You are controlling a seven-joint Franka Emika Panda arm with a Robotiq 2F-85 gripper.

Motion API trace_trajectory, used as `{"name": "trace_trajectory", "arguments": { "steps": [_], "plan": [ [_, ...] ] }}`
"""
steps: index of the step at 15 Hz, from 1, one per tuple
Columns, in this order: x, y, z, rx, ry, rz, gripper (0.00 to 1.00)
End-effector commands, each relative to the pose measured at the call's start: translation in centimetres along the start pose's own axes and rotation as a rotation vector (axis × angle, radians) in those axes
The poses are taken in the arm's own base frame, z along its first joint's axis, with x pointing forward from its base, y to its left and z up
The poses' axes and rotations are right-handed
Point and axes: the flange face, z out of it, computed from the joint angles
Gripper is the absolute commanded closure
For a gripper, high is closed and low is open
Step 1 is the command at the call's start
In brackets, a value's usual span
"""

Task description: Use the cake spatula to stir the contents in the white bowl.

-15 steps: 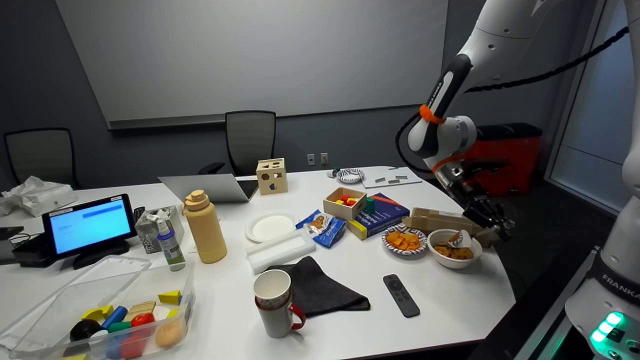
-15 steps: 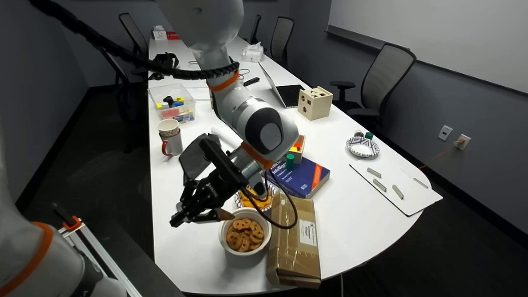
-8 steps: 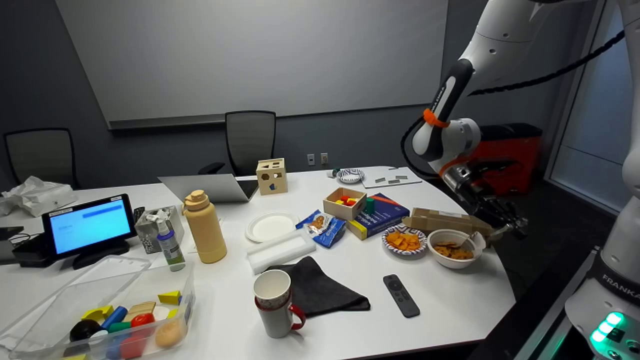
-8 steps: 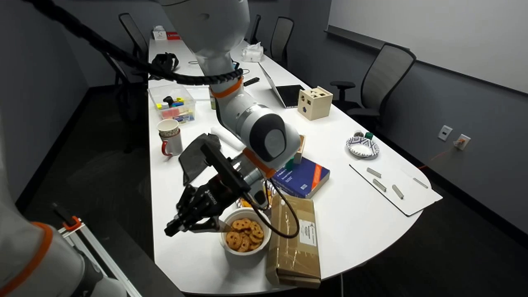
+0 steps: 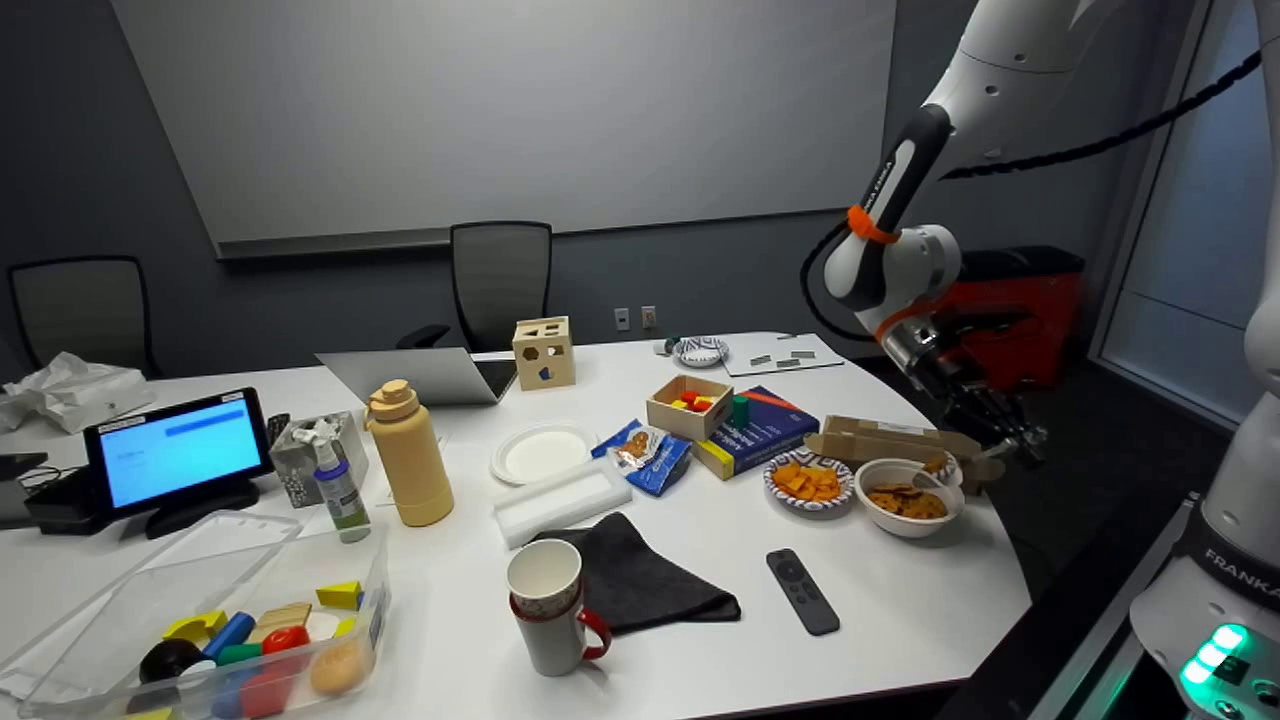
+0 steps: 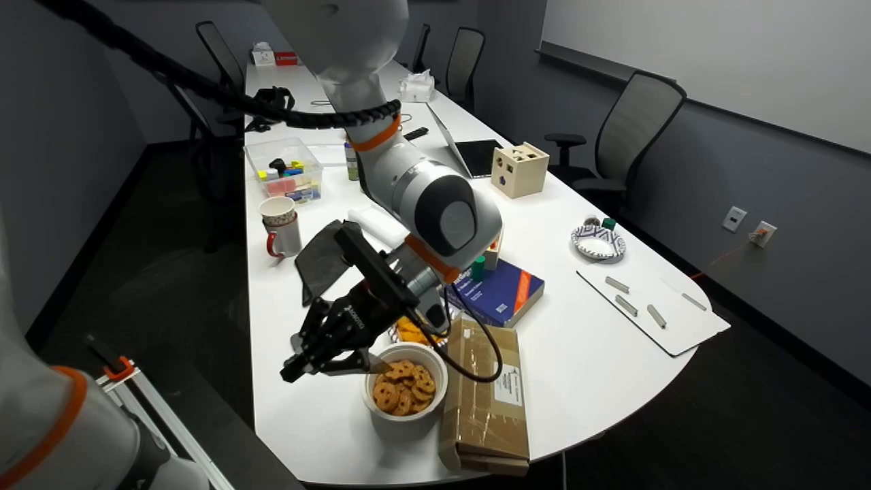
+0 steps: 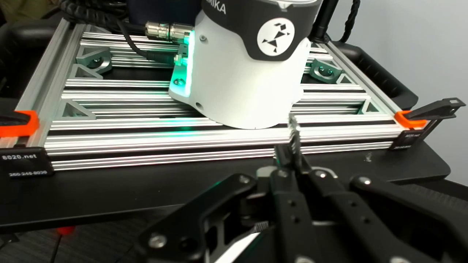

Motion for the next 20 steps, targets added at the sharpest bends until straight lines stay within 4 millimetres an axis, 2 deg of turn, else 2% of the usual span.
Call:
{"name": "trace_trajectory", "arguments": {
  "steps": [1, 6, 9, 11, 15, 20],
  "plan": [
    [1.6, 0.5, 0.2, 0.007, 0.006, -0.001, 0.99],
    [5.6, 2.0, 1.6, 0.015, 0.017, 0.013, 0.99],
    [7.3, 2.8, 2.1, 0.027, -0.003, 0.027, 0.99],
    [7.8, 2.9, 2.3, 0.013, -0.043, 0.052, 0.99],
    [7.3, 2.6, 1.9, -0.064, -0.073, 0.14, 0.99],
    [6.4, 1.0, 0.1, -0.134, 0.077, 0.144, 0.99]
  ]
}}
